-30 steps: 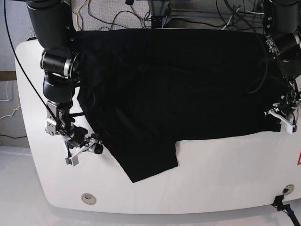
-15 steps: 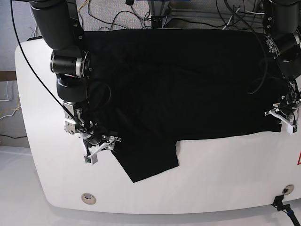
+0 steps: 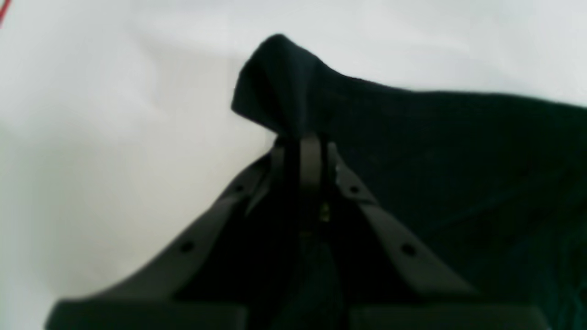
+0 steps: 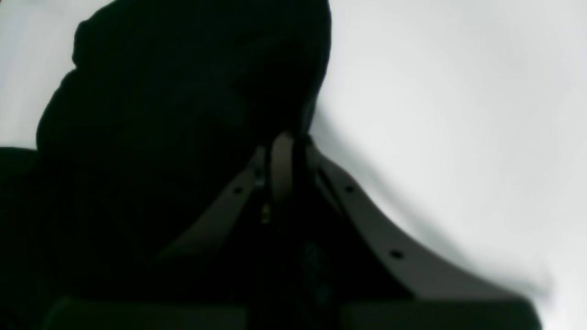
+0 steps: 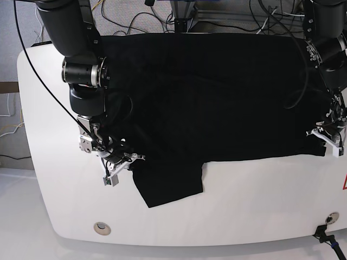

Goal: Fold the T-shirt properly
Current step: 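Lift the hem with both grippers and fold it toward the collar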

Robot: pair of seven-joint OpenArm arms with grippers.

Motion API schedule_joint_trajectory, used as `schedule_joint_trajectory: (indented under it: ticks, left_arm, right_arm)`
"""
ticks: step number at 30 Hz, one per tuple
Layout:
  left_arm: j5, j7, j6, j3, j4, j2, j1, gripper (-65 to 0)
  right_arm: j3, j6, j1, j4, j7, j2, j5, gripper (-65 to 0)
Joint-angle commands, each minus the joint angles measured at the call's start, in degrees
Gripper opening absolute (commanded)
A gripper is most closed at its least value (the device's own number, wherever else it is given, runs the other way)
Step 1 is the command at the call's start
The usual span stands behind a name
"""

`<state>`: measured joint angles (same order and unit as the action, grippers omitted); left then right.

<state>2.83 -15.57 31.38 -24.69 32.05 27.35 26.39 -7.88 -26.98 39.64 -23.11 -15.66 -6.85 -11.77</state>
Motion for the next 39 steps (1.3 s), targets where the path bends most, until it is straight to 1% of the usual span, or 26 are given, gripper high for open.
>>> schedule_joint_trajectory:
  ticks: [1,4,6,7,10,14,22,24,27,29,31,34,37,39]
  left_arm:
    - [0.8,1.5,0.1,-0.1,1.1,1.3,1.4,-65.0]
    - [2.0,1.5,0.1,-0.1,2.8,1.3,1.4,-65.0]
    - [5.7,1.5,0.1,-0.2,5.5,1.4,0.3,-65.0]
    - [7.4,1.5,0.1,-0.2,6.6,1.5,-0.7,-65.0]
    - [12.0,1.5,0.1,-0.1,11.4,1.5,-3.2,-65.0]
    - [13.6,1.5,0.1,-0.1,15.6,1.3,-5.8,-65.0]
    - [14.1,1.5,0.1,-0.2,16.7,1.3,-8.8,-65.0]
    - [15.1,1.5,0.1,-0.2,18.5,1.4,-10.3,-65.0]
    - [17.3,1.5,0.1,-0.2,22.4,1.5,-13.5,-65.0]
    - [18.7,1.5,0.1,-0.2,25.0,1.5,-15.5,-65.0]
    - [18.7,1.5,0.1,-0.2,27.7,1.6,-17.9,-65.0]
    - [18.7,1.5,0.1,-0.2,31.6,1.6,-21.6,-65.0]
    - [18.7,1.5,0.1,-0.2,33.7,2.8,-24.7,-65.0]
    - [18.7,1.5,0.1,-0.2,33.9,3.2,-26.0,-65.0]
  right_arm:
    - [0.0,-0.1,1.9,-0.7,0.1,-0.5,0.1,-65.0]
    - [0.0,-0.1,1.9,-2.1,-0.3,-0.6,0.1,-65.0]
    - [0.0,-0.1,1.8,-4.4,-0.6,-0.6,0.1,-65.0]
    - [0.0,-0.1,1.8,-5.2,-1.3,-0.6,0.1,-65.0]
    - [0.0,-0.1,1.7,-9.7,-5.7,-0.6,0.1,-65.0]
    - [0.0,-0.1,-1.3,-20.1,-12.6,-0.5,0.0,-65.0]
    - [-0.3,-0.1,-13.0,-52.1,-31.7,-0.5,0.0,-65.0]
    - [-0.3,-0.1,-15.8,-59.5,-35.5,-0.5,-0.1,-65.0]
    - [-0.3,-0.2,-19.6,-67.6,-40.2,-0.6,0.0,-65.0]
    - [-0.3,-0.6,-22.4,-71.5,-41.5,-0.6,0.0,-65.0]
    - [-0.3,-0.6,-25.4,-74.2,-41.5,-0.8,0.0,-65.0]
    - [-0.3,-0.6,-29.7,-77.7,-41.6,-1.9,-0.1,-65.0]
    - [-0.3,-0.7,-33.6,-81.3,-41.8,-2.1,-0.1,-65.0]
    - [-0.4,-0.7,-35.5,-83.3,-43.5,-2.2,-0.1,-65.0]
